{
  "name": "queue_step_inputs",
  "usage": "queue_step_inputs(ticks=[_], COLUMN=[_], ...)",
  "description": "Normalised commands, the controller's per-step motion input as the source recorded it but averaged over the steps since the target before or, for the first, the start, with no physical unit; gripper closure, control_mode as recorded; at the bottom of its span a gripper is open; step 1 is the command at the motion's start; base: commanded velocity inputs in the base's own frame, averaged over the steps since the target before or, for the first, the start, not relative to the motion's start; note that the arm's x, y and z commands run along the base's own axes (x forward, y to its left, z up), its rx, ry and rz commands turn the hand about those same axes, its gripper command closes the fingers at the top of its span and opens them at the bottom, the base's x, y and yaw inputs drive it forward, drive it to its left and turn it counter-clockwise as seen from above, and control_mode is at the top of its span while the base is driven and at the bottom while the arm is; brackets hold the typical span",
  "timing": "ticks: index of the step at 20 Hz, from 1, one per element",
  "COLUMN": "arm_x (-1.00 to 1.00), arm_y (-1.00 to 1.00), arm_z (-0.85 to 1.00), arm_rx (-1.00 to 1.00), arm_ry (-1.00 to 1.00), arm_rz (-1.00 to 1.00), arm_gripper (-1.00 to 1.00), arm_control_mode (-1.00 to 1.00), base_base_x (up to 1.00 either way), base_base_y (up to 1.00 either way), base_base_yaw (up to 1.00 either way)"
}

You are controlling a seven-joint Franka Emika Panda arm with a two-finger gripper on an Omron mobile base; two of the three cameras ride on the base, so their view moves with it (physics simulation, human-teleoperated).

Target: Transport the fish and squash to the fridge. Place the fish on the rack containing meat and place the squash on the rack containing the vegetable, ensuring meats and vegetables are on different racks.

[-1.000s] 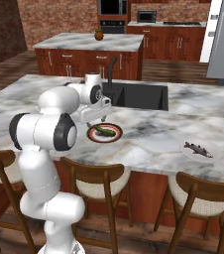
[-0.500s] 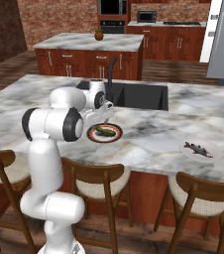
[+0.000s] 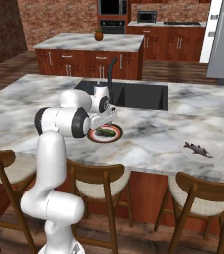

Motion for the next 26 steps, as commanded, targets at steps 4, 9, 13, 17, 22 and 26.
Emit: queue_step_inputs(ticks=[4, 9, 13, 17, 22, 26], arm_x=[0.34, 0.37, 0.33, 0.01, -0.21, -0.65], arm_y=[-0.11, -0.18, -0.09, 0.00, 0.00, 0.00], arm_z=[-0.28, -0.23, -0.26, -0.18, -0.26, -0.49], arm_rx=[0.00, 0.00, 0.00, 0.00, 0.00, 0.00], arm_ry=[0.00, 0.00, 0.00, 0.01, 0.05, 0.09], arm_rz=[0.05, 0.07, 0.07, 0.03, 0.01, 0.05], arm_gripper=[-1.00, -1.00, -1.00, -1.00, -1.00, -1.00], arm_control_mode=[-1.00, -1.00, -1.00, -1.00, -1.00, -1.00], base_base_x=[0.00, 0.00, 0.00, 0.00, 0.00, 0.00], base_base_y=[0.00, 0.00, 0.00, 0.00, 0.00, 0.00], base_base_yaw=[0.00, 0.00, 0.00, 0.00, 0.00, 0.00])
